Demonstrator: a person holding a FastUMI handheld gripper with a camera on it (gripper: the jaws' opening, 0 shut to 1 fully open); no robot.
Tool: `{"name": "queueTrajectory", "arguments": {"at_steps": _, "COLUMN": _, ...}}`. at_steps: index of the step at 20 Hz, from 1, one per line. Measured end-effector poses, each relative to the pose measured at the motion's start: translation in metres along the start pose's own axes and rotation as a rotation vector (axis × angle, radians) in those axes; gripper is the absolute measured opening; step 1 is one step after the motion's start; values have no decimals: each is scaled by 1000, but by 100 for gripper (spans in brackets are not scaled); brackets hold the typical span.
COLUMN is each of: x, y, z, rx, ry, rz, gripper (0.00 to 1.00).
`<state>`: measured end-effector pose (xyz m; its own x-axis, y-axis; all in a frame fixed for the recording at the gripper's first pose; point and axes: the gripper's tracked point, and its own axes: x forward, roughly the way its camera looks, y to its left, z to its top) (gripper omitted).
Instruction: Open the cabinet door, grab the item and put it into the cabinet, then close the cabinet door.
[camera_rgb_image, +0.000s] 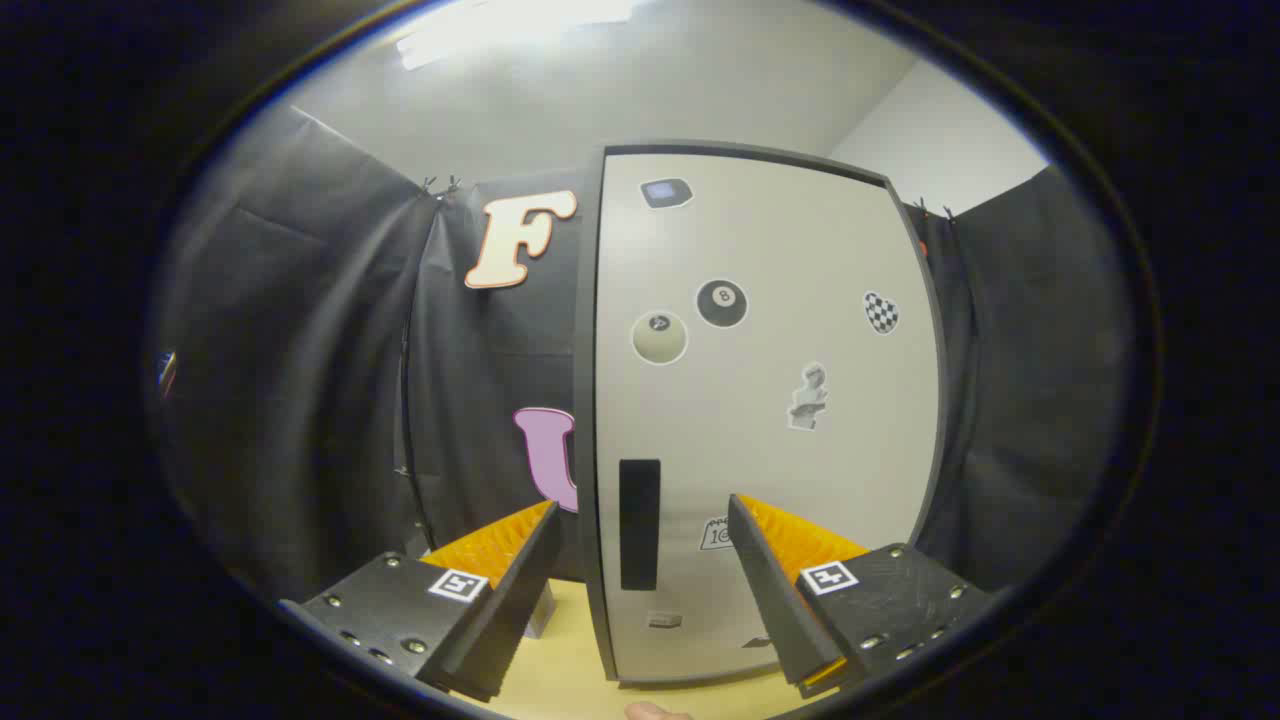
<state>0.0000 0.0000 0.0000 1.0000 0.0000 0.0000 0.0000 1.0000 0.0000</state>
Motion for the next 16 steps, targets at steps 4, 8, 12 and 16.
{"name": "queueTrajectory", "arguments": {"at_steps": 4, "x": 8, "y": 10, "z": -1, "rx": -3, "ry": -1, "rz": -5, "gripper": 98}}
{"name": "queueTrajectory", "arguments": {"at_steps": 8, "x": 19, "y": 15, "z": -5, "rx": 7, "ry": 9, "rz": -10, "gripper": 98}}
{"name": "queueTrajectory", "arguments": {"at_steps": 12, "x": 28, "y": 17, "z": -9, "rx": 12, "ry": 14, "rz": -20, "gripper": 98}}
{"name": "queueTrajectory", "arguments": {"at_steps": 16, "x": 38, "y": 16, "z": -13, "rx": 6, "ry": 23, "rz": -26, "gripper": 98}}
